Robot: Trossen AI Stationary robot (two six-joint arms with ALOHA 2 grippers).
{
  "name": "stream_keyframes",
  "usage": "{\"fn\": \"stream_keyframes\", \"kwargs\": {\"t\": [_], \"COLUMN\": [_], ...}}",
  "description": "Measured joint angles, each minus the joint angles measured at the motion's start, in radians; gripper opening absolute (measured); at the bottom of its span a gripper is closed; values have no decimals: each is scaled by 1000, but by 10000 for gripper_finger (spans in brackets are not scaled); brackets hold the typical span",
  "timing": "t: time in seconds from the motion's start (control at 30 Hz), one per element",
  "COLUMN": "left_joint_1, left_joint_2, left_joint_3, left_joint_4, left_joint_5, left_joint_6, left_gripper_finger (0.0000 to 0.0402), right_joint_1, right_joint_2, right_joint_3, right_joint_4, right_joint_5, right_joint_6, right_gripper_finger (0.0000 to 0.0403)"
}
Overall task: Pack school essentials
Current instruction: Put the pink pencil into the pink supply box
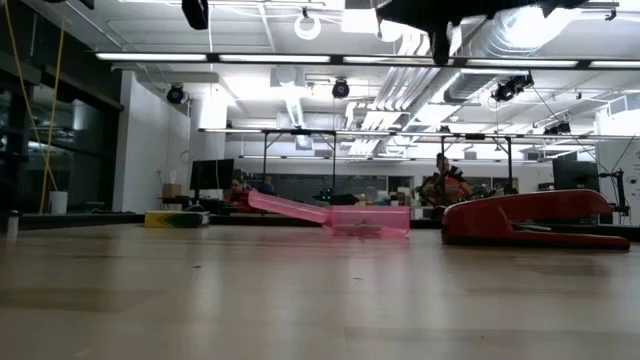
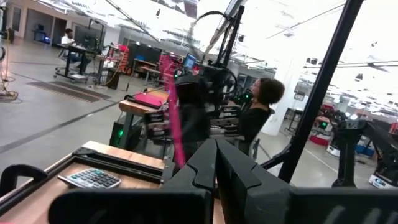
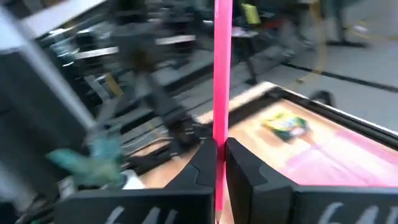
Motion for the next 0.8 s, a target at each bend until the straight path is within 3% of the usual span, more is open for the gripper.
{"fn": "stream_keyframes", "kwargs": {"t": [0.13,0.27,0.4,0.63,0.8], "left_joint_1": [0,0,0,8,10], "left_joint_2": [0,0,0,0,0], "left_joint_3": [0,0,0,-1,-1], "left_joint_4": [0,-2,-4,-4,-3], "left_joint_5": [-7,-8,-19,-67,-67], "left_joint_6": [0,-15,-16,-8,-9], "left_gripper_finger": [0,0,0,0,0], "right_joint_1": [-161,-307,-378,-400,-401], "right_joint_2": [129,302,472,646,692], "right_joint_3": [92,165,170,171,171], "right_joint_4": [-166,-367,-328,-230,-225], "right_joint_5": [-25,-124,-272,-283,-292], "right_joint_6": [168,270,343,442,506], "right_gripper_finger": [0,0,0,0,0]}}
